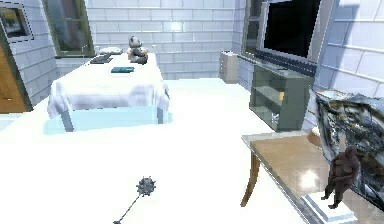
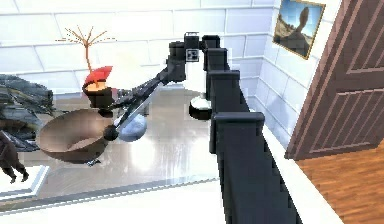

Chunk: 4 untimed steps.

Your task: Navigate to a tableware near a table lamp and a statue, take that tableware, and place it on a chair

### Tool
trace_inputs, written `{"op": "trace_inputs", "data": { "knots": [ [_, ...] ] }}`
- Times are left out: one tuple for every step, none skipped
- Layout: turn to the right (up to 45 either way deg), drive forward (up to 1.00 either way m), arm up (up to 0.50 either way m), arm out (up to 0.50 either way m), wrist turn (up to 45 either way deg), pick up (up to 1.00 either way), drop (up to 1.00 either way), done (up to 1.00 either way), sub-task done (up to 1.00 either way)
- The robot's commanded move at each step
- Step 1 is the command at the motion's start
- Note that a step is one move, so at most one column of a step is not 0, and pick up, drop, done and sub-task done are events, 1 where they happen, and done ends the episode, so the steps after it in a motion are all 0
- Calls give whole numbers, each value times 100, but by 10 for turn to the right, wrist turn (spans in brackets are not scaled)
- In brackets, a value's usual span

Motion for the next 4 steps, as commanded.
{"op": "trace_inputs", "data": {
  "knots": [
    [0,0,0,0,-120,0,0,0,0],
    [0,0,0,-40,0,0,0,0,0],
    [-450,0,0,0,0,0,0,0,0],
    [-120,0,0,0,0,0,0,0,0]
  ]
}}
